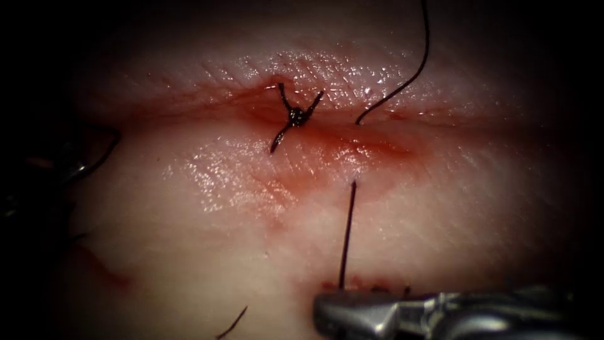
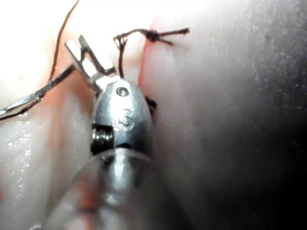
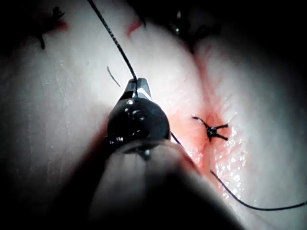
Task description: Wound Closure
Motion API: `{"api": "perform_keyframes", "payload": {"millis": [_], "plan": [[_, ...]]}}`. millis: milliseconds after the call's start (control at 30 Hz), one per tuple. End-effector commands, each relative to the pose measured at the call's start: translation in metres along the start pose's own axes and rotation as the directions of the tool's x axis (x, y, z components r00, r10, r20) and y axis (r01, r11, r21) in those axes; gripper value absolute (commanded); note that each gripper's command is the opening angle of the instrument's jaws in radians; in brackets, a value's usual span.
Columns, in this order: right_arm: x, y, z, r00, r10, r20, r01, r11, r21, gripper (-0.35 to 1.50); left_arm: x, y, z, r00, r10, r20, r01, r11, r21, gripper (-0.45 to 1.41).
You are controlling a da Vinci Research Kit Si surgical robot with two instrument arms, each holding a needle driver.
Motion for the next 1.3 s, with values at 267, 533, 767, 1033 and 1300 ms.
{"api": "perform_keyframes", "payload": {"millis": [267,533,767,1033,1300], "plan": [[0.0054,-0.0015,0.0003,0.999,-0.038,-0.008,0.038,0.996,0.084,-0.35,-0.0006,0.0005,0.0005,1.000,-0.001,-0.001,0.001,1.000,-0.001,-0.45],[0.0077,-0.0034,0.0006,0.996,-0.067,-0.057,0.076,0.983,0.166,-0.35,-0.0006,0.0005,0.0005,1.000,0.000,0.001,0.000,1.000,-0.002,-0.45],[0.0078,-0.0029,0.0007,0.998,-0.021,-0.053,0.030,0.986,0.166,-0.32,-0.0006,0.0005,0.0006,1.000,0.000,0.001,0.000,1.000,-0.002,-0.45],[0.0044,0.0004,-0.0025,0.996,0.092,-0.011,-0.091,0.991,0.097,1.43,-0.0001,0.0001,0.0012,1.000,-0.006,0.011,0.006,1.000,-0.009,-0.45],[-0.0012,0.0042,-0.0085,0.982,0.093,0.165,-0.093,0.996,-0.008,1.48,0.0048,-0.0014,0.0043,1.000,0.025,0.006,-0.024,0.998,-0.053,-0.45]]}}
